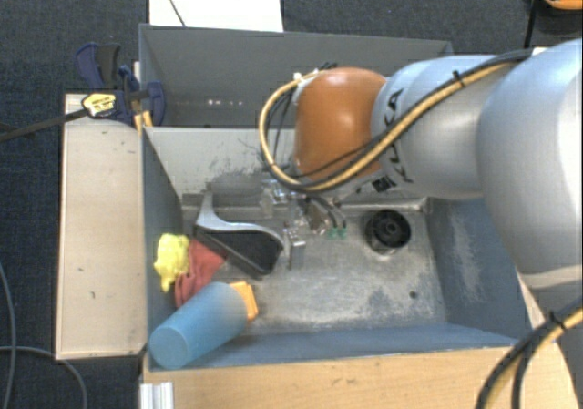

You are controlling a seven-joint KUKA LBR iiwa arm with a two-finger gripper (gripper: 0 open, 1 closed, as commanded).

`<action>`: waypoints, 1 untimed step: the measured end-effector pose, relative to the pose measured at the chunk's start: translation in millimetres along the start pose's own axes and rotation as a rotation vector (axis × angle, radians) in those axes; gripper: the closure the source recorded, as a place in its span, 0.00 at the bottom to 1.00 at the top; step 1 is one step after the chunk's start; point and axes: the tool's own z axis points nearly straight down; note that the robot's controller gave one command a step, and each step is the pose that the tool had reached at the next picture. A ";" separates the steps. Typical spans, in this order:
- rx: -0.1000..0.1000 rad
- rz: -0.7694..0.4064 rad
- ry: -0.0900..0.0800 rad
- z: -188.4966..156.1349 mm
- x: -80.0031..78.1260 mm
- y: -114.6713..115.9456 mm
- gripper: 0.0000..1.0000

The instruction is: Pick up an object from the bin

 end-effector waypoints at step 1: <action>-0.001 0.007 -0.007 24.2 14.0 8.5 0.00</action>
Offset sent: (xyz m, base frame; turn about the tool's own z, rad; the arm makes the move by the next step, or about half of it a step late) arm -0.0392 0.0196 -0.0413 0.1124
